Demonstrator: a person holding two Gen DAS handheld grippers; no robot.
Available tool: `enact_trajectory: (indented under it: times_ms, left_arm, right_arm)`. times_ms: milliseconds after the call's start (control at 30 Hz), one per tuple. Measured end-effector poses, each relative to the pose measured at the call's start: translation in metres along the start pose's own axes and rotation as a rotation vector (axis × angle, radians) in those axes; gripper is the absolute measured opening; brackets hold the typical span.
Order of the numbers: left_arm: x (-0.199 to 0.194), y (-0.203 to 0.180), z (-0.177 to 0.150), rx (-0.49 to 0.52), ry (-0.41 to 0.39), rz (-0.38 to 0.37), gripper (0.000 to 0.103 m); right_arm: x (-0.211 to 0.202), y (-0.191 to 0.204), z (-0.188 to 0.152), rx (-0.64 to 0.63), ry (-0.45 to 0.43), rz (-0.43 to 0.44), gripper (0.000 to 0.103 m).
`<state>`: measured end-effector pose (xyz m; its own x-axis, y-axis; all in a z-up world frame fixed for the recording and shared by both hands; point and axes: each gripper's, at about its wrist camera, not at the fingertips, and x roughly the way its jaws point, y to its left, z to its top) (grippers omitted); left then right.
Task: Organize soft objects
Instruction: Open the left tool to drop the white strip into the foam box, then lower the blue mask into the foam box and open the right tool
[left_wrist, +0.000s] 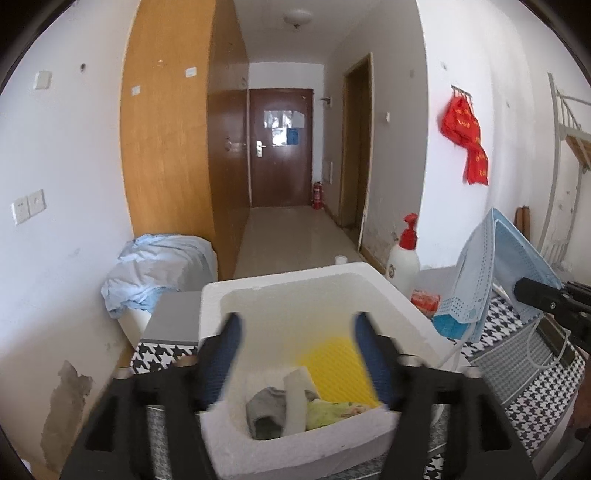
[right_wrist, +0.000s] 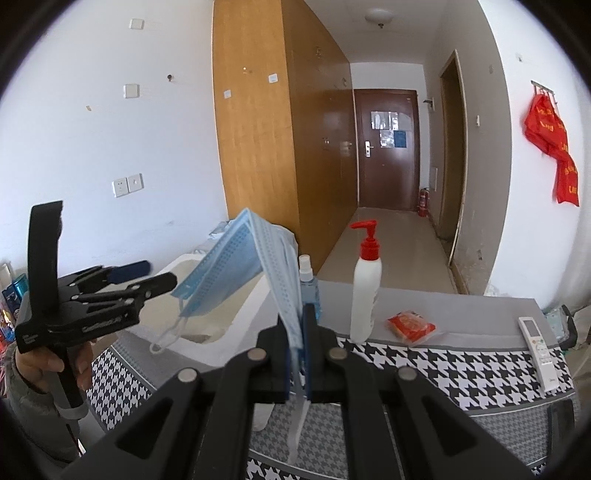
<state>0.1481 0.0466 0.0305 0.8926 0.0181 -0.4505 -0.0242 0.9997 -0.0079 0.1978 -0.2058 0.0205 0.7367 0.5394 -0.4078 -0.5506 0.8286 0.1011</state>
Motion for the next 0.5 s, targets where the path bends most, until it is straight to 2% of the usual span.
enact_trajectory:
  times_ms: [167,500]
  left_arm:
    - [-0.012,0.012,-0.001,-0.026,-0.038,0.031,0.097]
    - [-0.034,0.028,-0.004,-0.033,-0.083,0.052,0.101]
  right_arm:
    - [0.004,0.002,0.003,-0.003,0.006,-0.015,0.008]
    - [0.011,0.016,0.01,-0.016,0.01,-0.014,0.008]
